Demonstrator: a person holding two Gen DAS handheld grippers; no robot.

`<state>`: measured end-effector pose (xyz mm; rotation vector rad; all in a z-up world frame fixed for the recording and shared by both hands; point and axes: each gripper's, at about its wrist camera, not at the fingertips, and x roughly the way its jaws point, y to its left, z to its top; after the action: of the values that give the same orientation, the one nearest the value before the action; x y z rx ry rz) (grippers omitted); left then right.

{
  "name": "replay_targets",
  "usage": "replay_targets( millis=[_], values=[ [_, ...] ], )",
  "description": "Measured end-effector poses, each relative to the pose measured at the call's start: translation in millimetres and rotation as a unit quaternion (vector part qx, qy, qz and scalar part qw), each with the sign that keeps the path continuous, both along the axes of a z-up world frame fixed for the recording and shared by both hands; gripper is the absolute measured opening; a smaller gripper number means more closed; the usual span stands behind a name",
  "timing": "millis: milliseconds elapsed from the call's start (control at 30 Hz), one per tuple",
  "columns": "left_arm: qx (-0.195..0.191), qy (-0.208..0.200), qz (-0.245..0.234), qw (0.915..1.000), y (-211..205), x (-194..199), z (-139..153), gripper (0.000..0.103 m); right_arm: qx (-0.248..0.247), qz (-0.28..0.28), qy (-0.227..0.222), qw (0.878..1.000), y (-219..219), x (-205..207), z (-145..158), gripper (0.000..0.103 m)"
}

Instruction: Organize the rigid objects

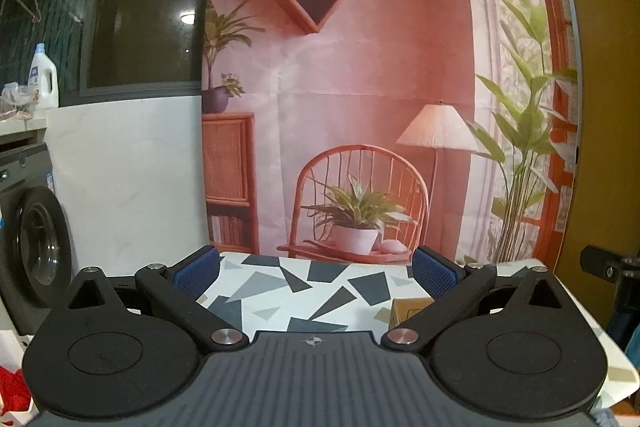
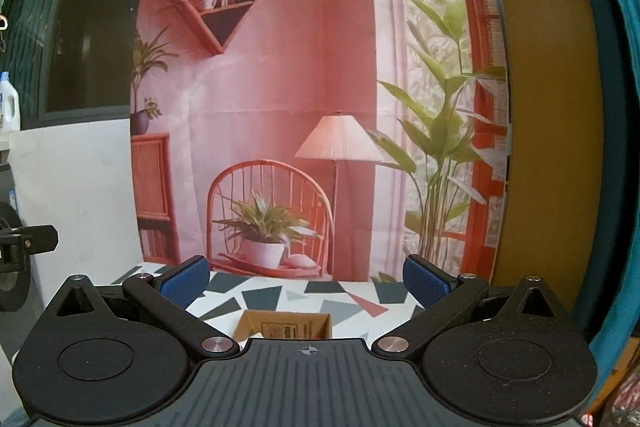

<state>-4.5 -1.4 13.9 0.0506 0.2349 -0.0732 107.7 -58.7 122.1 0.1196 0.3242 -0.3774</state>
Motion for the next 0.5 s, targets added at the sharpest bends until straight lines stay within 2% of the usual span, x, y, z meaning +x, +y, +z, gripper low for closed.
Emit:
replay_targets(
  millis=[167, 500],
  values=[
    [0.014, 0.002, -0.006, 0.9999, -1.1, -0.2, -2.5, 0.103, 0.006, 0.003, 0.008, 1.000, 1.2, 2.0, -4.9, 0.103],
    [0.013, 0.007, -0.007, 0.9999, 3.6, 1.4, -4.7, 0.103, 0.000, 0.005, 0.013, 1.000, 5.7, 3.9, -7.0, 0.103]
  ],
)
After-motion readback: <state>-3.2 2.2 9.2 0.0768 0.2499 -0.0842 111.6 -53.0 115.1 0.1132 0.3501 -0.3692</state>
